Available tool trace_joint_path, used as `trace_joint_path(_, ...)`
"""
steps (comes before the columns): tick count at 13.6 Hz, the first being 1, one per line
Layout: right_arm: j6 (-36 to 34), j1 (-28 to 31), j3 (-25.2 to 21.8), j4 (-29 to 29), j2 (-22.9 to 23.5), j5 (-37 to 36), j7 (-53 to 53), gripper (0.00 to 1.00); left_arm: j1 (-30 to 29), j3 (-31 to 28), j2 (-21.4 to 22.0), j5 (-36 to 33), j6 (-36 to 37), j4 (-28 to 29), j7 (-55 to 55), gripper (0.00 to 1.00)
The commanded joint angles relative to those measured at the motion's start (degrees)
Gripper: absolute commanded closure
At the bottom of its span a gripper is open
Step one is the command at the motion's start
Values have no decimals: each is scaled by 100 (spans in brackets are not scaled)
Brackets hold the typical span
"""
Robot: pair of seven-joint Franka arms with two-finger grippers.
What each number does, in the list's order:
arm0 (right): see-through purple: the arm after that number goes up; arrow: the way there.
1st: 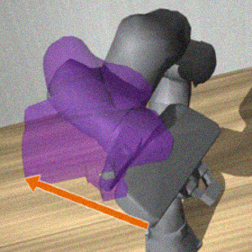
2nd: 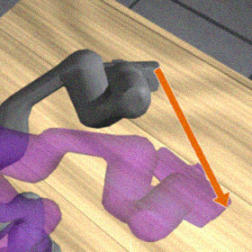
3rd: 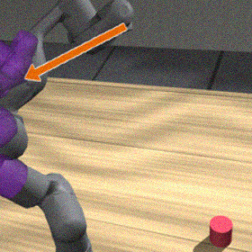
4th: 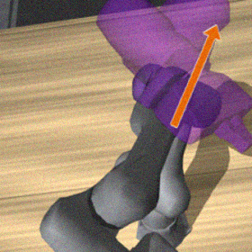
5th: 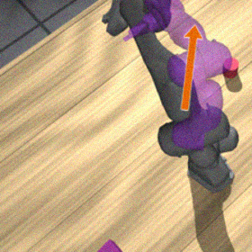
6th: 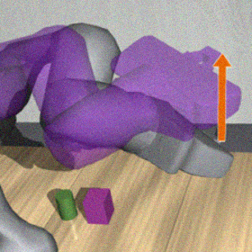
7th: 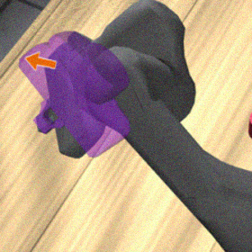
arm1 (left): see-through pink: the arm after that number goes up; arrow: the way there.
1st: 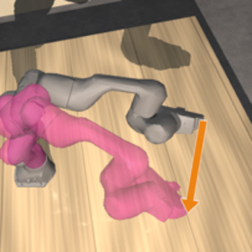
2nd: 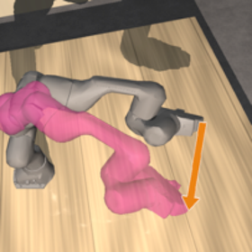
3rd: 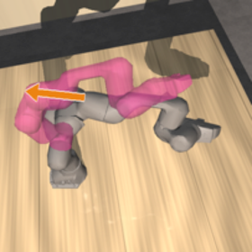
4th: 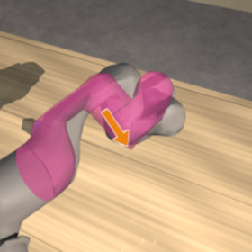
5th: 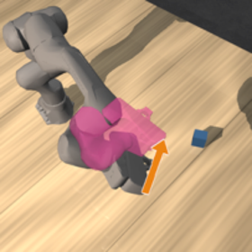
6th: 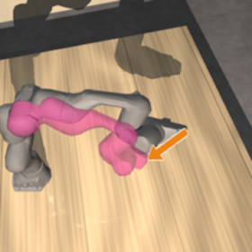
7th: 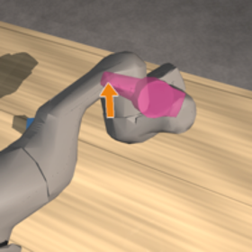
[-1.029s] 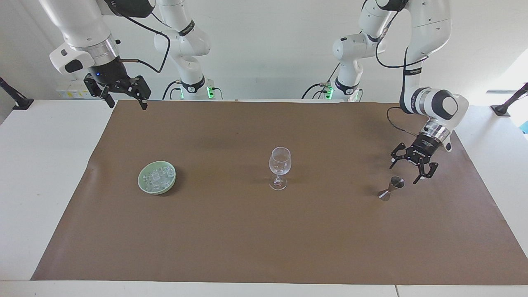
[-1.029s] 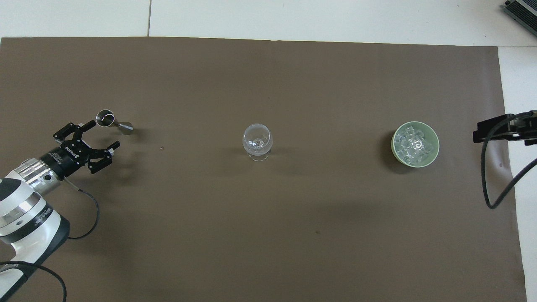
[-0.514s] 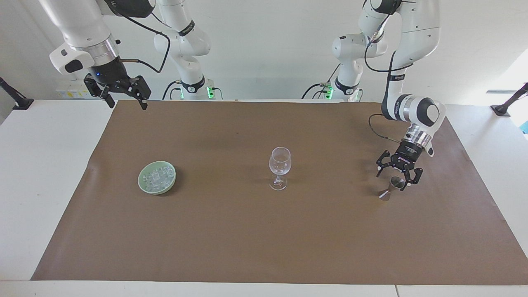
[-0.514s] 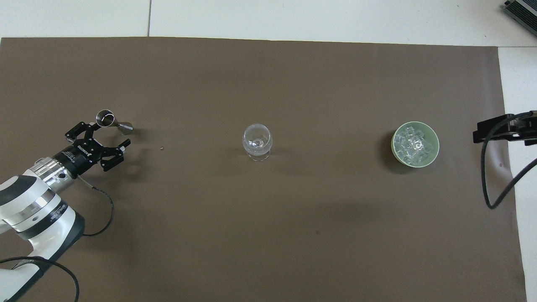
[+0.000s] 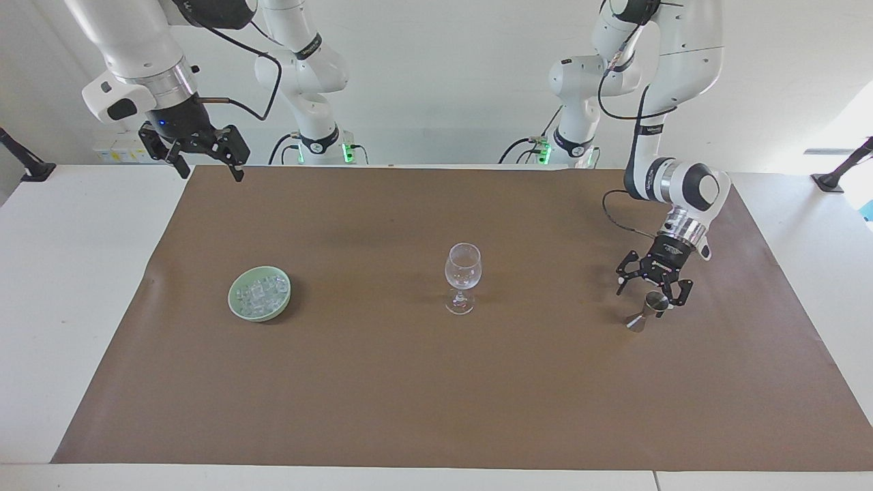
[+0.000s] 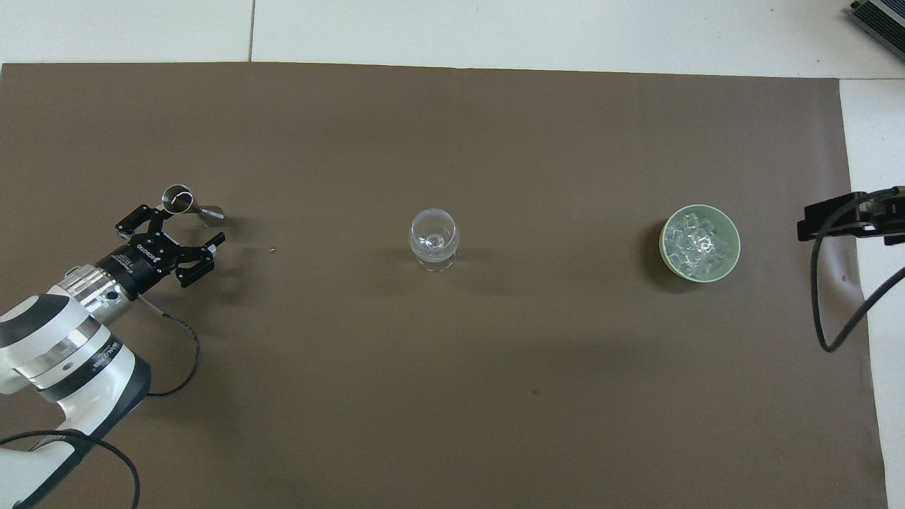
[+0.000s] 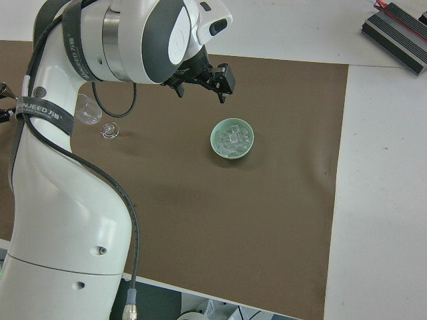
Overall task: Pour wine and add ice with both arms
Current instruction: 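Reach the left gripper to the silver jigger and grasp it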
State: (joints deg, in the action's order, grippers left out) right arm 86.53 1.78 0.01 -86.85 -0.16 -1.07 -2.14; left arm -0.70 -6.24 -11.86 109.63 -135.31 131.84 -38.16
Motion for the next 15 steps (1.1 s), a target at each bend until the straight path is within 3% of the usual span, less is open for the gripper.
trace_joint_path(1, -5, -2, -10, -105, -98, 98, 29, 0, 114, -53, -70, 313, -136, -71, 116, 18)
trace_joint_path(3, -5, -2, -10, -105, -98, 90, 29, 0, 114, -53, -70, 313, -136, -80, 124, 26)
trace_joint_path(5, -5, -2, -10, -105, -98, 98, 29, 0, 114, -53, -70, 331, -136, -80, 125, 42)
trace_joint_path(11, -5, -2, -10, -105, -98, 98, 29, 0, 105, -53, -70, 375, -145, -71, 133, 63)
trace_joint_path(15, -5, -2, -10, -105, -98, 98, 29, 0, 96, -53, -70, 427, -163, -71, 125, 84)
